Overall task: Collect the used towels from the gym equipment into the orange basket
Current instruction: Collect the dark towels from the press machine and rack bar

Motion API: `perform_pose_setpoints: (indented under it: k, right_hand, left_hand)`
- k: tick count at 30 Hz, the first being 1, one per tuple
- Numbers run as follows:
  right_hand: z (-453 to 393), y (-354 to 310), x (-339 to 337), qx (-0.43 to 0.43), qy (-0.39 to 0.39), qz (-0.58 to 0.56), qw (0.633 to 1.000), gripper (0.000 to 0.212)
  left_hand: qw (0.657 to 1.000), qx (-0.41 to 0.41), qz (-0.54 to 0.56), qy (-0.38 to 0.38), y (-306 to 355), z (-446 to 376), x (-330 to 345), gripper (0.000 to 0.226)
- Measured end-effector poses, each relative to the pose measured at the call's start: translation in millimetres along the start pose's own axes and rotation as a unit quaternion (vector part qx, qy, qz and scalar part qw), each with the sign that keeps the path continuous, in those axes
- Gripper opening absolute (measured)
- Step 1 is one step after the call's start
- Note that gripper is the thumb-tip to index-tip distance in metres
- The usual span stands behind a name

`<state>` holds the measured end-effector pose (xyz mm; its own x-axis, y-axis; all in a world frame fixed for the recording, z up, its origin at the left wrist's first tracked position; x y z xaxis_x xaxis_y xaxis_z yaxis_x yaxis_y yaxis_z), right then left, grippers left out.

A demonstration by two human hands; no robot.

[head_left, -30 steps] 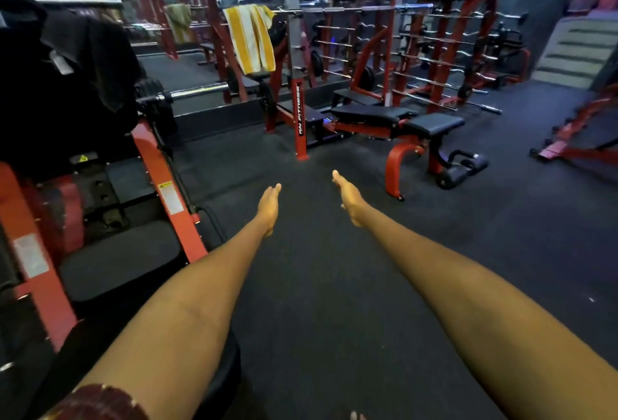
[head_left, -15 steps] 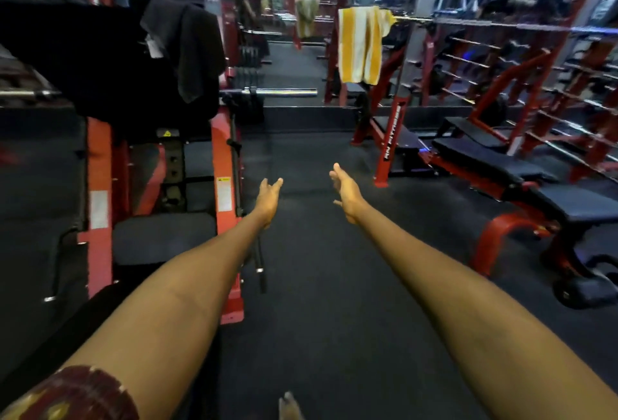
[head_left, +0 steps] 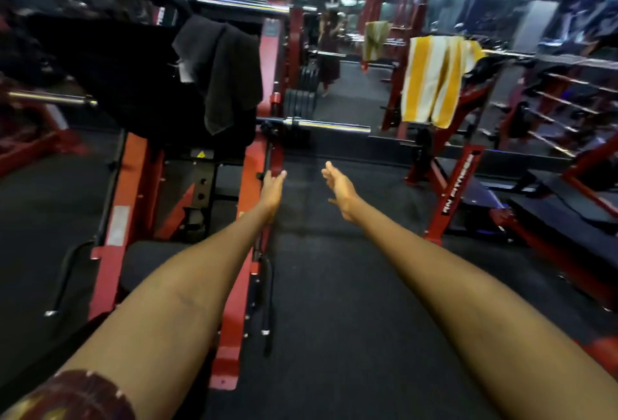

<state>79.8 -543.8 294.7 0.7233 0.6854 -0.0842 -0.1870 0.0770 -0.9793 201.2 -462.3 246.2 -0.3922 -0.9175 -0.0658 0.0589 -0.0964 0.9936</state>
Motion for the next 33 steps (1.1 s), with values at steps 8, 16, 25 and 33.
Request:
perform_pose_setpoints:
  k: [8,16,25,33]
  right_hand:
    - [-114.5,-42.0,56.9,-0.009,-0.119,-0.007,0.993,0.048]
    - [-246.9,-108.5,103.4,-0.088,-0.199,0.021,0.976,0.053]
    - [-343.7,-171.1,155.3,-0.126,-0.235,0.03,0.963,0.049]
    - [-383.2,-222.5,202.2,-0.221,-0.151,0.073,0.961,0.054]
  left_hand:
    - [0.994,0.007,-0.033,0.107,17.5,-114.1,-18.3,0.058]
    - [0.982,0.046,-0.006,0.182,73.5,-219.2,-9.1,0.063]
    - [0.964,0.096,-0.012,0.248,126.1,-314.9,-21.9,0.069]
    - [0.949,0.163,-0.06,0.264,173.8,-386.7,-37.8,0.075]
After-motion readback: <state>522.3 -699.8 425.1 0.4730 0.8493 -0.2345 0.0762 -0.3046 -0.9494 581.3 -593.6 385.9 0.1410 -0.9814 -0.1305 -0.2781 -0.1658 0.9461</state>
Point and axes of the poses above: each hand's wrist, its own z-axis away from the middle knuckle, its own x-axis out of the palm, y = z × x, the point moved 1 cm from there along -z, towards the middle knuckle, and after that the axes turned 8 degrees about y, right-handed, at the moved point
